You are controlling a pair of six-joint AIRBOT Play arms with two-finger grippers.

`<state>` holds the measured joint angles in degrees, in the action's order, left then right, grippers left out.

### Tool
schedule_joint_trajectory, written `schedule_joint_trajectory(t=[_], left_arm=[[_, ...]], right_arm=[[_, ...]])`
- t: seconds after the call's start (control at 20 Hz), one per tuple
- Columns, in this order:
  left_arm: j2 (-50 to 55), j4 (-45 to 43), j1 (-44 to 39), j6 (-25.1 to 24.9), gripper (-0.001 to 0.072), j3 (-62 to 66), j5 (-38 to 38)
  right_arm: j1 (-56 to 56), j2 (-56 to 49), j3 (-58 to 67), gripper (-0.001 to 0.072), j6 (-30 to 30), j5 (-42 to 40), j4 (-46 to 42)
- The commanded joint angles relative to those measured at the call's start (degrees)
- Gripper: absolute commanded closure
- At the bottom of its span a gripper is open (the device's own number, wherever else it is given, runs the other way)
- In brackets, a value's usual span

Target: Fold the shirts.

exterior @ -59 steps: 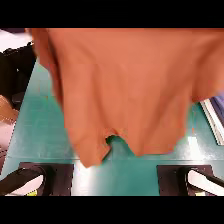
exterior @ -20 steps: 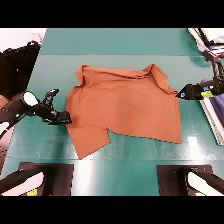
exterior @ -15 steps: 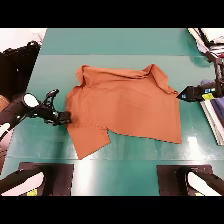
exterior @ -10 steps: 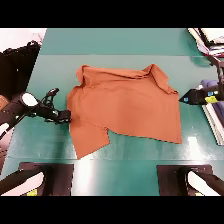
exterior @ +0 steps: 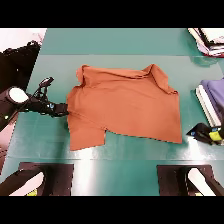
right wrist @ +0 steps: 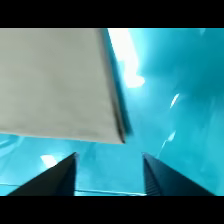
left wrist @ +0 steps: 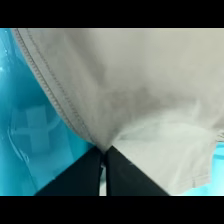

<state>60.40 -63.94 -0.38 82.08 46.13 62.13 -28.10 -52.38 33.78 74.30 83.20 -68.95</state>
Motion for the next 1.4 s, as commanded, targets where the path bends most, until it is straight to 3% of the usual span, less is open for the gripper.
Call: schedule_joint_trajectory(t=[0.0, 0.4, 0.5, 0.75, 0.8, 0.9, 0.95, 1.15, 1.35], left_arm=[[-0.42, 0.11, 0.07, -0.07, 0.0682, 0.24, -0.09], [-0.42, 0.11, 0.07, -0.07, 0.0682, 0.24, -0.61], [-0.39, 0.09, 0.07, -0.07, 0.0682, 0.24, -0.59], [-0.42, 0.09, 0.07, -0.07, 0.0682, 0.24, -0.50], [-0.39, 0.07, 0.07, -0.07, 0.0682, 0.24, -0.26], [-0.44, -0.02, 0.07, -0.87, 0.0682, 0.24, -0.07], [-0.70, -0.11, 0.09, -1.14, 0.0683, 0.26, -0.02], [-4.57, -0.98, 0.07, -1.05, 0.0684, 3.45, 1.68], [-8.90, -1.18, 0.07, -0.90, 0.0683, 18.86, 7.65]], right_arm=[[-3.08, 0.61, -7.69, 0.0285, -1.49, -5.29, 3.69], [-3.04, -3.72, -8.63, 0.0287, -1.51, -7.69, 5.55], [-3.04, -6.03, -8.63, 0.0361, -2.84, -8.28, 8.35], [1.22, -9.94, -8.63, 0.0414, -3.04, -7.69, 9.31], [3.34, -10.45, -8.61, 0.0519, -3.56, -7.89, 9.05], [7.56, -10.91, -7.63, 0.0660, -3.91, -8.74, 8.79], [9.40, -10.36, -6.60, 0.0695, -3.87, -8.85, 8.81], [14.82, -3.76, 2.58, 0.0695, -2.05, -6.78, 9.01], [18.29, 4.04, 20.48, 0.0696, -0.37, -8.72, 9.07]])
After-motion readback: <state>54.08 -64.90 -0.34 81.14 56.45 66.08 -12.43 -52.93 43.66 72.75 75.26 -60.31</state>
